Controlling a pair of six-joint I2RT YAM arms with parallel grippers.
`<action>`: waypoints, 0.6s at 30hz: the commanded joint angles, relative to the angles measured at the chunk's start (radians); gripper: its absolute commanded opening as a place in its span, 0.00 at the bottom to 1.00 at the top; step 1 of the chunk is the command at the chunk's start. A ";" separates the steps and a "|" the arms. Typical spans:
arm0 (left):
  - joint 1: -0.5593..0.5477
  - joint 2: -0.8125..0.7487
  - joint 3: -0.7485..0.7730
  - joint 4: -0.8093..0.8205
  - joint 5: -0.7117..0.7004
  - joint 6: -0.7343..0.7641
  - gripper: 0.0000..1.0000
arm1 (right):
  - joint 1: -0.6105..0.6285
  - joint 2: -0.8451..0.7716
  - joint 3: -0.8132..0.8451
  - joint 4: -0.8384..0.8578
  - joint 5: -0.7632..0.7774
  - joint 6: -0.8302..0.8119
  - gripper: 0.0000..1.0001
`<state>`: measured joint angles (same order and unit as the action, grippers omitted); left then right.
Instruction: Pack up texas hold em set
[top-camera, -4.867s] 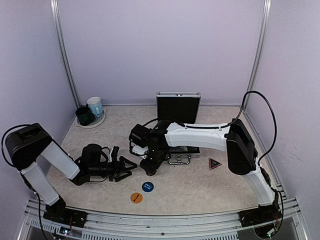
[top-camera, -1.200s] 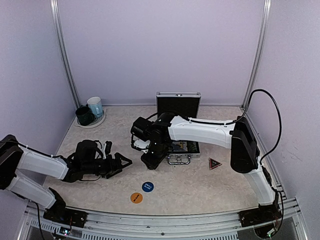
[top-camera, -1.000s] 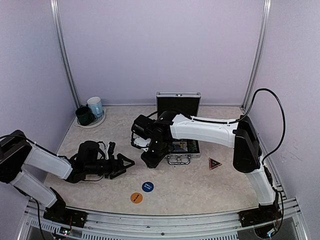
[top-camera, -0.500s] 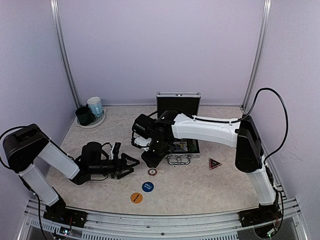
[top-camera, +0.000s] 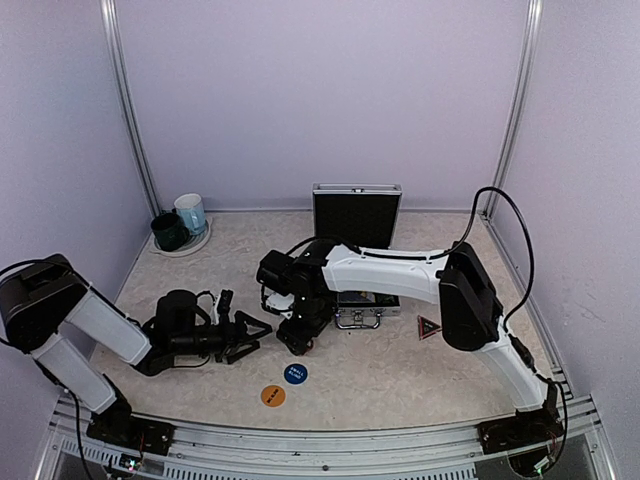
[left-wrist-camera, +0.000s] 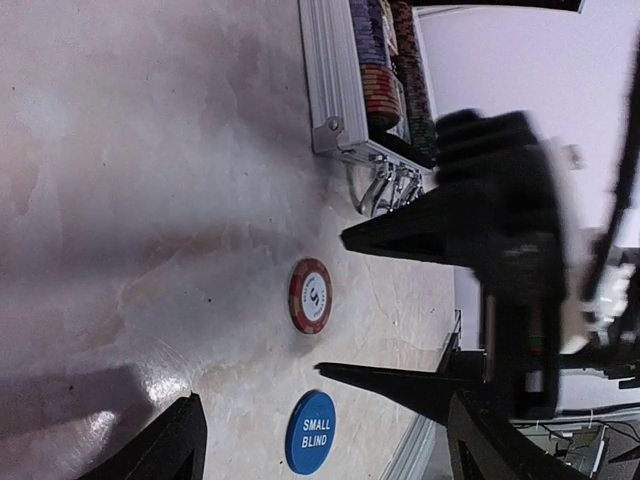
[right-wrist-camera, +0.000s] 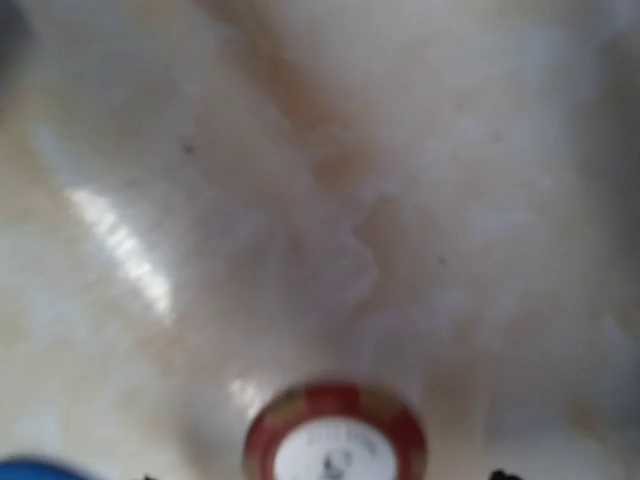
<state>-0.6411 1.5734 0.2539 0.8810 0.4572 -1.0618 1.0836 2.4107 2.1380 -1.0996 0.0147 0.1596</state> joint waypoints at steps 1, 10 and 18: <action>0.003 -0.081 -0.018 -0.059 -0.042 0.032 0.82 | 0.006 0.067 0.058 -0.045 0.003 0.006 0.71; 0.004 -0.162 -0.021 -0.138 -0.063 0.057 0.83 | -0.010 0.116 0.063 -0.079 -0.005 0.012 0.58; 0.006 -0.201 -0.021 -0.184 -0.079 0.071 0.83 | -0.007 0.106 0.005 -0.083 -0.006 0.003 0.47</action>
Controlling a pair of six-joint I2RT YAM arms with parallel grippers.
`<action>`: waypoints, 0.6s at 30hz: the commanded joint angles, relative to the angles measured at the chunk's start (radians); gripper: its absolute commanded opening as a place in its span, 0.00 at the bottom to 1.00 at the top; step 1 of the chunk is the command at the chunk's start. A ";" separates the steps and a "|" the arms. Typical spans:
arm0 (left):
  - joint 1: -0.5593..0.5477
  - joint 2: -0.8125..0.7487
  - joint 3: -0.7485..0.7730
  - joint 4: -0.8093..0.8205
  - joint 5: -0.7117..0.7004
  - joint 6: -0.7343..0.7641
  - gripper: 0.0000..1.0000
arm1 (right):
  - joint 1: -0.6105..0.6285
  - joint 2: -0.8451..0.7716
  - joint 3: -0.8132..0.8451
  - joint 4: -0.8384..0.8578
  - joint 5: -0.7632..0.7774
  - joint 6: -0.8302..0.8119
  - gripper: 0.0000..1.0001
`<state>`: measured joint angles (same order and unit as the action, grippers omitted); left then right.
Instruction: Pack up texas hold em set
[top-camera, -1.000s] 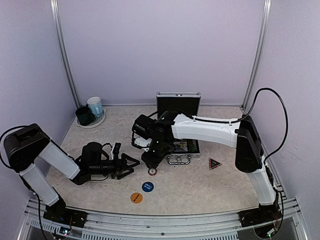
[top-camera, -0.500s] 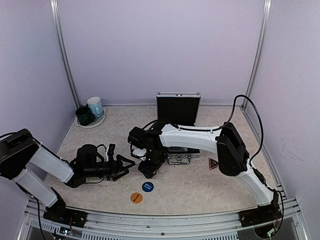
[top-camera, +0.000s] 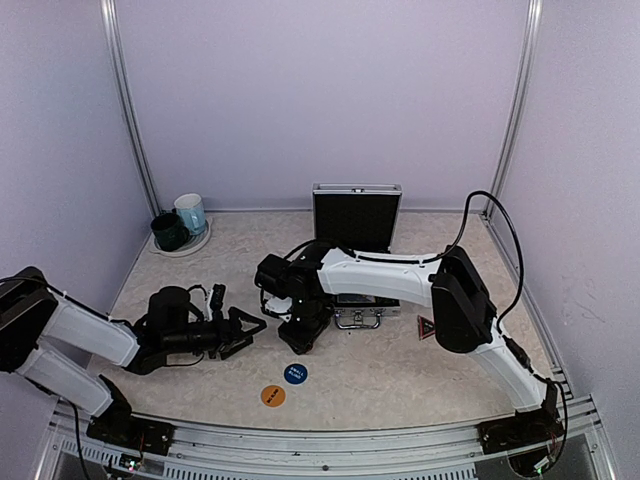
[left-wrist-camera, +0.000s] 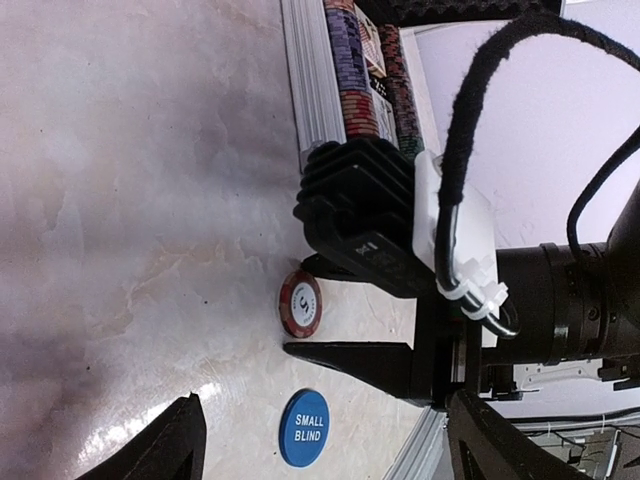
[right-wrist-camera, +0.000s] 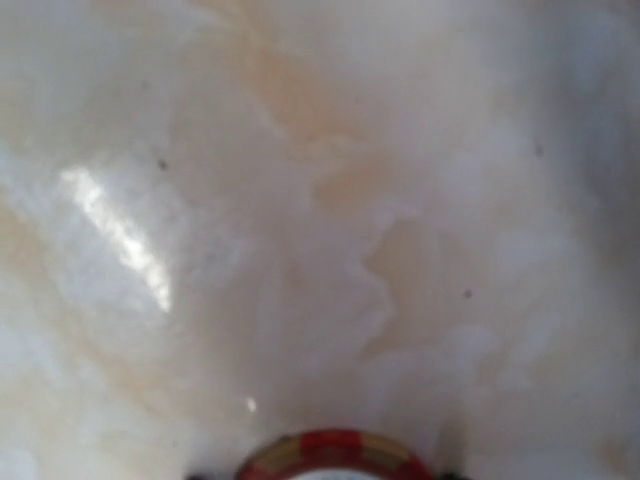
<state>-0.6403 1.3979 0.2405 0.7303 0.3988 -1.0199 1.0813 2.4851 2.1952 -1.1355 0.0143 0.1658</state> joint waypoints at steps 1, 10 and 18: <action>0.005 -0.029 -0.006 -0.035 -0.022 0.031 0.83 | -0.004 0.032 -0.055 -0.048 -0.003 -0.004 0.44; 0.005 0.027 0.000 0.018 0.023 0.025 0.83 | -0.004 -0.023 -0.066 -0.004 0.016 -0.005 0.36; -0.003 0.119 0.016 0.101 0.058 0.009 0.83 | -0.004 -0.091 -0.060 0.027 0.029 -0.003 0.37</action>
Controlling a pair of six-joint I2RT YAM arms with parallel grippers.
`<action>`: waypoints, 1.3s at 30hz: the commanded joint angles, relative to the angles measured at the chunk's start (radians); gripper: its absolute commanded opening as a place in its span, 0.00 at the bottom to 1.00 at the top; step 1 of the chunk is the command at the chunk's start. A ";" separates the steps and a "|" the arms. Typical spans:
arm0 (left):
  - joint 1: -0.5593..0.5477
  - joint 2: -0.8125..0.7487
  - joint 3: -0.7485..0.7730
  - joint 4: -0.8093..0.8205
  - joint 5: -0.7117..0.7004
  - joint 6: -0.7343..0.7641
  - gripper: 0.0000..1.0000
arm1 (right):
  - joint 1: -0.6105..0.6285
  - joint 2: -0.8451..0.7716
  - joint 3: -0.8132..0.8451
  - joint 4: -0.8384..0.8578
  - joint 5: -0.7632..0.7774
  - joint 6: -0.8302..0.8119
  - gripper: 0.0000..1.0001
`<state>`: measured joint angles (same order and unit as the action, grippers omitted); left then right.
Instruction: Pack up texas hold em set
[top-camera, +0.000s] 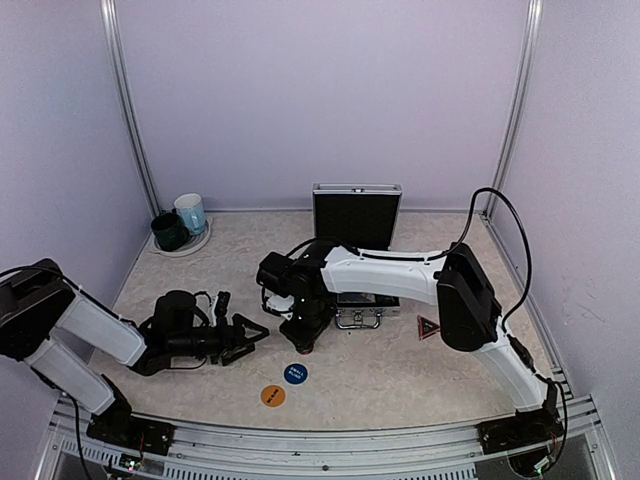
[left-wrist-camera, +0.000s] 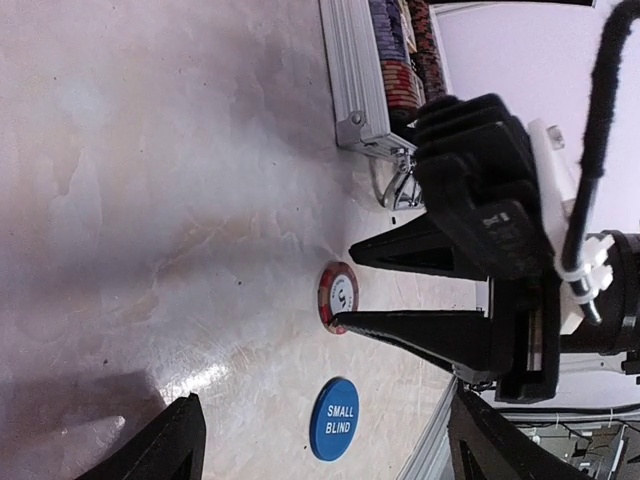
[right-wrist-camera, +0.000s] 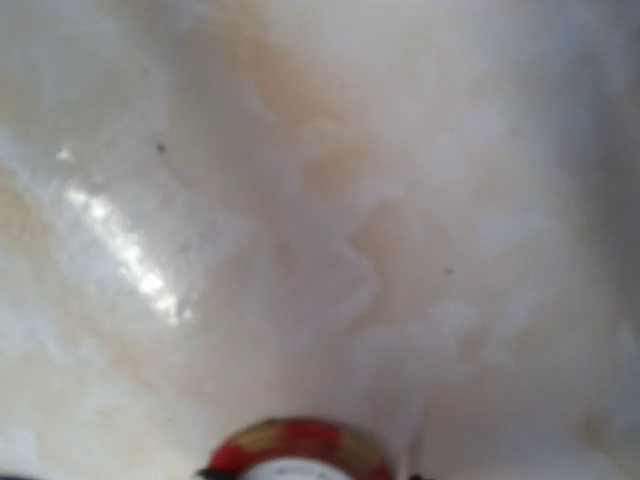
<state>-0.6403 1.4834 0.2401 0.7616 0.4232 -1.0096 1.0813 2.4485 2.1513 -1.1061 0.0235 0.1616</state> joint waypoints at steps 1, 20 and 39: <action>-0.005 0.041 0.021 0.077 0.040 -0.002 0.83 | -0.004 -0.062 -0.016 -0.001 0.016 0.000 0.37; -0.012 0.069 0.033 0.073 0.038 -0.003 0.82 | -0.004 0.013 -0.010 -0.060 -0.022 -0.022 0.64; -0.003 0.006 0.021 -0.002 0.012 0.023 0.82 | -0.023 0.099 0.010 -0.050 -0.060 -0.047 0.43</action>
<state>-0.6468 1.5173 0.2699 0.7822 0.4496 -1.0130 1.0687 2.4683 2.1685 -1.1568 -0.0071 0.1253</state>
